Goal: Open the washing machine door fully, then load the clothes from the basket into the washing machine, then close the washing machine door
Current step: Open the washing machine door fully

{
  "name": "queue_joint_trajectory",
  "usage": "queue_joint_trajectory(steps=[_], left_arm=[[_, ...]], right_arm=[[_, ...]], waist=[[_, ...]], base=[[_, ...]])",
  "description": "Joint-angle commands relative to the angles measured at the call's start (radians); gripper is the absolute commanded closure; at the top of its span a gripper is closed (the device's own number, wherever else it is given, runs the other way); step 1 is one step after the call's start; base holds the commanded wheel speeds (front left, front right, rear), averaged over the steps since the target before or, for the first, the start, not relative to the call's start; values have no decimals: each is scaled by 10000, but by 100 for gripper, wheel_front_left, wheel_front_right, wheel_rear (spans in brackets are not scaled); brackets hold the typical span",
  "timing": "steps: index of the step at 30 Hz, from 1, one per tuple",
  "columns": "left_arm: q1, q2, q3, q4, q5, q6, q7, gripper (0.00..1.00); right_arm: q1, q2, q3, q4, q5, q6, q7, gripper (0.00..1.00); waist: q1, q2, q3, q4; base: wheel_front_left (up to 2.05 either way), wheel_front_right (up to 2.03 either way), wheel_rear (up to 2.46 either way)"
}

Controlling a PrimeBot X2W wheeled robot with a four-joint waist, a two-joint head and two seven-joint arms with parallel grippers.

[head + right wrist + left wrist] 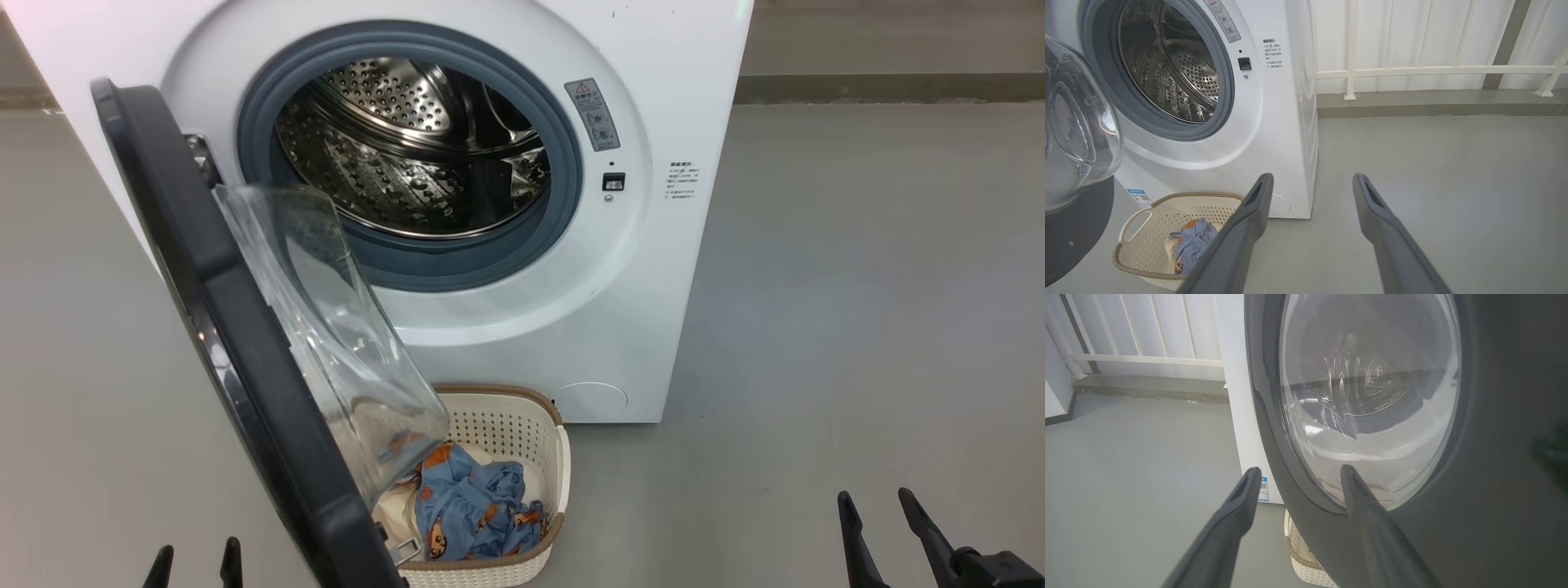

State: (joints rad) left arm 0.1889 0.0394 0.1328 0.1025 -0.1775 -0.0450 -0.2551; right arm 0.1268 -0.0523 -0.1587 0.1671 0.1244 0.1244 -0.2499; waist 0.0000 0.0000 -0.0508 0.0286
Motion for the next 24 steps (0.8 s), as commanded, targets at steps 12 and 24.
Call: queue_joint_trajectory(steps=[12, 24], left_arm=[[-191, 108, 342, -424, 323, 236, -67, 100], [-306, 108, 755, -527, -110, 978, -67, 100]], right_arm=[[-292, -28, 169, -193, -78, 63, -118, 0], [-273, 5, 177, -233, -43, 63, -118, 0]], waist=[[0, 0, -4, 46], [0, 0, -41, 103]], base=[[0, 0, 0], [0, 0, 0]])
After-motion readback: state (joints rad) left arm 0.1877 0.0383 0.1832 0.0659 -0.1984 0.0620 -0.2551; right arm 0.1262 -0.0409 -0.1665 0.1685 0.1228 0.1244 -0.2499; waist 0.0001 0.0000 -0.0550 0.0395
